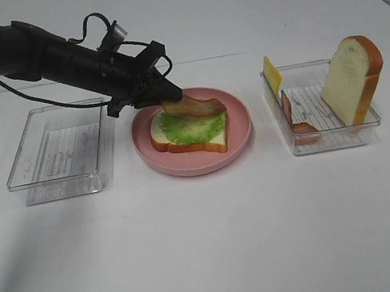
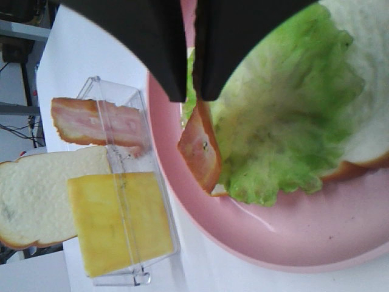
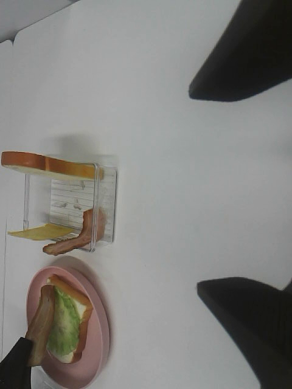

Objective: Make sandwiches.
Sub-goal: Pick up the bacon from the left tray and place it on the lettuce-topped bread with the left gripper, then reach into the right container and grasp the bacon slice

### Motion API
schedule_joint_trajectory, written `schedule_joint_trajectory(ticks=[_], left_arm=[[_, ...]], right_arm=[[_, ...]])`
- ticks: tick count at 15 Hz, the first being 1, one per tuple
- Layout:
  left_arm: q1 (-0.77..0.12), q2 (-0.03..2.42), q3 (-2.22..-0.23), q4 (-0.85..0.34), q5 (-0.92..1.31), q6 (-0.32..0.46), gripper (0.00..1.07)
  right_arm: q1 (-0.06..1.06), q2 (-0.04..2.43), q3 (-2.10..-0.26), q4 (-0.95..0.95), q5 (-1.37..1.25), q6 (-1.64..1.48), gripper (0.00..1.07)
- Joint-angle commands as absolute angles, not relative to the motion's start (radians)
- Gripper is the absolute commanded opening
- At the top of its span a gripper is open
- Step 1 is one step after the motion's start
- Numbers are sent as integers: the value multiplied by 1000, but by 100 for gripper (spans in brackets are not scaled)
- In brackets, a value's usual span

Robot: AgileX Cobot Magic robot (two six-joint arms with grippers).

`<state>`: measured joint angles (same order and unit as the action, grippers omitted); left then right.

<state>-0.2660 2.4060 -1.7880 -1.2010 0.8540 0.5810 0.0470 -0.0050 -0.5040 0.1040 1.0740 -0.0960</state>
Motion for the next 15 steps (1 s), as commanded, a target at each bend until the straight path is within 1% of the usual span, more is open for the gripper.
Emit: schedule_joint_trajectory(ticks=[1, 2, 3, 4, 6, 7, 8, 9, 11, 12, 13, 14, 15], left_arm=[[-267, 2398, -1795, -1174, 858, 573, 46], [-267, 2389, -1795, -1174, 848, 570, 58], [-267, 2372, -1795, -1171, 830, 571, 67], [-267, 2353, -1795, -1158, 814, 571, 69], [-253, 2317, -1796, -1139, 824, 570, 69], [-242, 2298, -1796, -1112, 841, 554, 69], [-227, 2256, -1796, -1024, 881, 488, 69], [-227, 2256, -1796, -1024, 881, 488, 69], [-211, 2199, -1796, -916, 936, 424, 69], [-210, 2160, -1796, -858, 977, 405, 69], [-211, 2093, -1796, -735, 1040, 382, 69], [-215, 2019, -1795, -625, 1098, 284, 69], [-215, 1970, -1795, -558, 1131, 219, 69]], right_arm=[[41, -22, -504, 100, 1062, -104, 76], [41, -22, -504, 100, 1062, -104, 76], [41, -22, -504, 100, 1062, -104, 76], [41, -22, -504, 100, 1062, -104, 76], [41, -22, -504, 100, 1062, -104, 76], [41, -22, -504, 100, 1062, -104, 76], [41, -22, -504, 100, 1062, -104, 76], [41, -22, -504, 100, 1062, -104, 76], [41, -22, -504, 100, 1062, -104, 76], [41, -22, -504, 100, 1062, -104, 76], [41, -22, -504, 101, 1062, -104, 76], [41, -22, -504, 101, 1062, -104, 76], [41, -22, -504, 101, 1062, -104, 76]])
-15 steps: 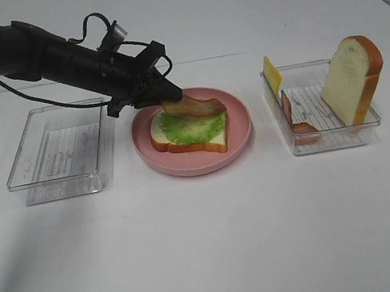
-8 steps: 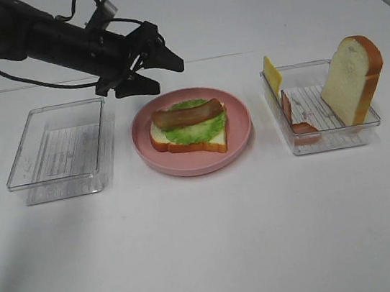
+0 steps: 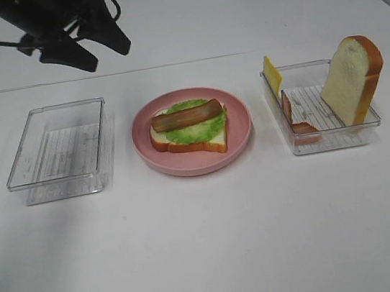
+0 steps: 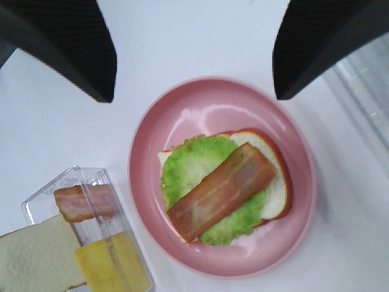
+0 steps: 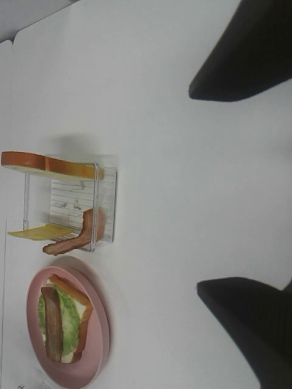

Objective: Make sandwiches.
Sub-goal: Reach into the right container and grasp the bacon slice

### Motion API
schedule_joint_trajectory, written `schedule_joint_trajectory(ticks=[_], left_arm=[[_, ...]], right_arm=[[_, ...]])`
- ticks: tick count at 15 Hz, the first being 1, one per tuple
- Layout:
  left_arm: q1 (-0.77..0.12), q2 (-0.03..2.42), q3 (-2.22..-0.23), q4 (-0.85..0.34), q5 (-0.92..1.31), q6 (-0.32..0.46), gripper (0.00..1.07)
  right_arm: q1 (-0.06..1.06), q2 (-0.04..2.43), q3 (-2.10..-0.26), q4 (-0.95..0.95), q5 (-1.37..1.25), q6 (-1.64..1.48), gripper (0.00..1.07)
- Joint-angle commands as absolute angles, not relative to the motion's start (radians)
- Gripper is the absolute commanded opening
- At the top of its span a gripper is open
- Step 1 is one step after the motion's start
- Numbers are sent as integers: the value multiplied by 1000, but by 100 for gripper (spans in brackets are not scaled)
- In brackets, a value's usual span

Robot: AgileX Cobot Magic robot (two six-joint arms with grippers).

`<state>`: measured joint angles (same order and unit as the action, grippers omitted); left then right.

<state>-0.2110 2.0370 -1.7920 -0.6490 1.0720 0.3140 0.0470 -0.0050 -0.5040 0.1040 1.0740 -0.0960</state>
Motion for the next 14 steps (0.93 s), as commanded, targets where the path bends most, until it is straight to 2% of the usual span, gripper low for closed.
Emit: schedule_joint_trajectory(ticks=[1, 5, 8, 11, 14], left_arm=[[-215, 1913, -1795, -475, 1164, 164, 69], [-218, 1701, -1777, -215, 1288, -7, 69], [-218, 1532, -1643, -140, 1286, -44, 69], [-218, 1287, -1366, -58, 1263, -47, 69], [-218, 991, -1090, -43, 1214, -47, 69]], right_arm=[[41, -22, -504, 101, 1062, -104, 76], [41, -22, -504, 101, 1062, -104, 76], [41, -22, -504, 101, 1062, -104, 76], [41, -22, -504, 101, 1062, -104, 76], [41, -22, -504, 101, 1062, -104, 76]])
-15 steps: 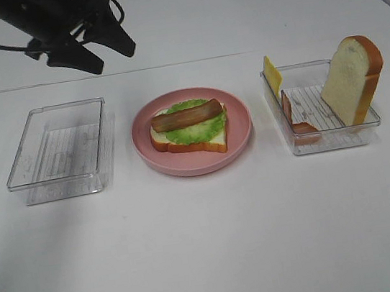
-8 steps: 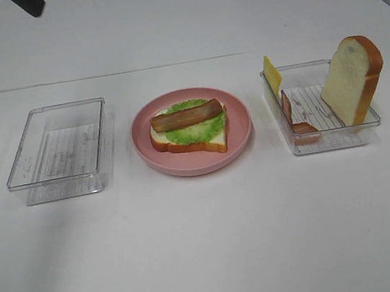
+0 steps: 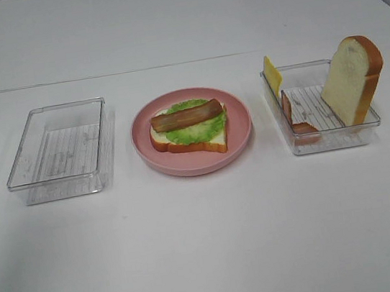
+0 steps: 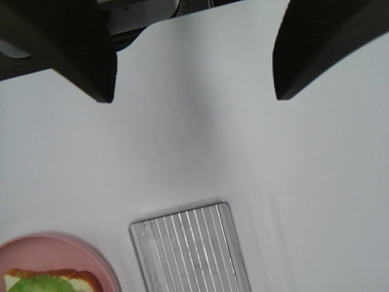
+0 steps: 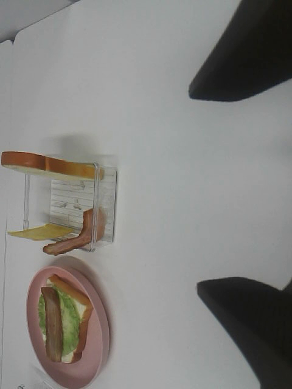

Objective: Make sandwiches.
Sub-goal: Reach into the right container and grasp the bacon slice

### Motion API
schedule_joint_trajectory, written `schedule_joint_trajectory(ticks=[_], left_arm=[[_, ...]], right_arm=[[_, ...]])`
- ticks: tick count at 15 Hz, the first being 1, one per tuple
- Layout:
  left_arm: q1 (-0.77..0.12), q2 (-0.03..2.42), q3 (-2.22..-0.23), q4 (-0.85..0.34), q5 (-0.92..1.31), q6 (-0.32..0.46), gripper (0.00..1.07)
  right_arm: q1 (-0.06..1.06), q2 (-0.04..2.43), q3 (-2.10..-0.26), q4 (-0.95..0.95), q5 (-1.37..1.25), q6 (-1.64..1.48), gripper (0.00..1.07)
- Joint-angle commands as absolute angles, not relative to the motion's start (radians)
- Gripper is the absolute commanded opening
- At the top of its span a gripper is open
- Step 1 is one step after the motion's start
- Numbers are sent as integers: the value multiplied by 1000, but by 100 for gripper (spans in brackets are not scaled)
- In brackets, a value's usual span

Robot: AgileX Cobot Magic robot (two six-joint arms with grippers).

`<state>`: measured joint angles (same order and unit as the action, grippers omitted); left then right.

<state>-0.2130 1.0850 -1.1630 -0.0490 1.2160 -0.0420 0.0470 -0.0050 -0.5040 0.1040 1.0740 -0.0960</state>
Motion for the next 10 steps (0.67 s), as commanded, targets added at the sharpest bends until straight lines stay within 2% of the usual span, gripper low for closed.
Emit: schedule_joint_trajectory(ticks=[1, 6, 7, 10], left_arm=[[-218, 954, -1063, -43, 1214, -47, 69], [-218, 636, -884, -44, 1202, -47, 69], [-218, 498, -831, -43, 1163, -38, 69], [-218, 344, -756, -43, 1137, 11, 69]], right_arm=[[41, -22, -504, 101, 1062, -104, 76], [41, -22, -504, 101, 1062, -104, 76], [41, -22, -504, 101, 1062, -104, 76], [41, -22, -504, 100, 1061, -104, 76]])
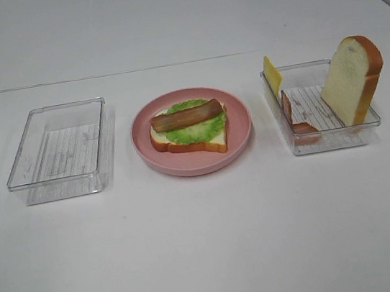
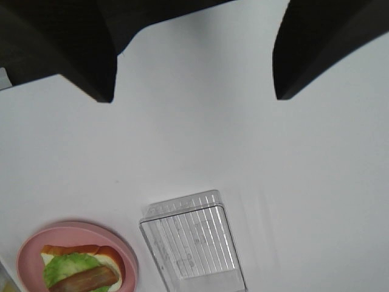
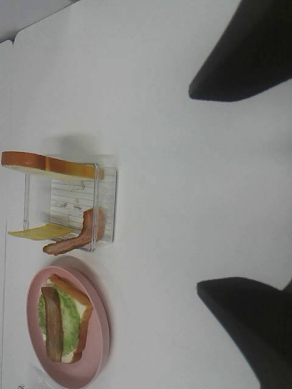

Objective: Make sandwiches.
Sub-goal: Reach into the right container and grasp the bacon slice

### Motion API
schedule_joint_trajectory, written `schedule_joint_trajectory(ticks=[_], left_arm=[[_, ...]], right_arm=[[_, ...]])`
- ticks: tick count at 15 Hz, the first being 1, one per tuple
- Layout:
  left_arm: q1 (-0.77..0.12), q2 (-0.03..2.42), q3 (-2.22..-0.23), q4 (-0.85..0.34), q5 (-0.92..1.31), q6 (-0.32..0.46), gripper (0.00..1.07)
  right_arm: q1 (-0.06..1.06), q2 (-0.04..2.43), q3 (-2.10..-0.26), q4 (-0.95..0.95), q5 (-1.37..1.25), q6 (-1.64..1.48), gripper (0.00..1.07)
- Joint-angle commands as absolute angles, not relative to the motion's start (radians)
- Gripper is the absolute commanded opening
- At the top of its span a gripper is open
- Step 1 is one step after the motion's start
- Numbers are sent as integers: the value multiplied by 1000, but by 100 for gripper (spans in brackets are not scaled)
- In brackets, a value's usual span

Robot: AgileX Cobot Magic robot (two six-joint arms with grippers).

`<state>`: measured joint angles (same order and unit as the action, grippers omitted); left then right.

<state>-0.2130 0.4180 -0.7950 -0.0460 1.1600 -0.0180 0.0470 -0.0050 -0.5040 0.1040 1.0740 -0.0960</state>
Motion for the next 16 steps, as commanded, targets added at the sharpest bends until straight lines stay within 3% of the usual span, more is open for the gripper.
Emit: schedule_joint_trajectory(ticks=[1, 6, 10, 14, 16], left_arm=[[-218, 279, -721, -43, 1137, 14, 69], [-218, -12, -528, -42, 1065, 13, 69], [-218, -13, -498, -42, 1045, 13, 69], [-218, -13, -498, -42, 1045, 14, 69], [-218, -13, -498, -42, 1045, 14, 69]], right_arm=[[41, -22, -504, 98, 1061, -104, 76], [41, 37, -545, 83, 971, -104, 76], [41, 170, -552, 86, 836, -104, 76], [41, 511, -585, 133, 678, -104, 76], [41, 738, -706, 178, 680, -104, 76]])
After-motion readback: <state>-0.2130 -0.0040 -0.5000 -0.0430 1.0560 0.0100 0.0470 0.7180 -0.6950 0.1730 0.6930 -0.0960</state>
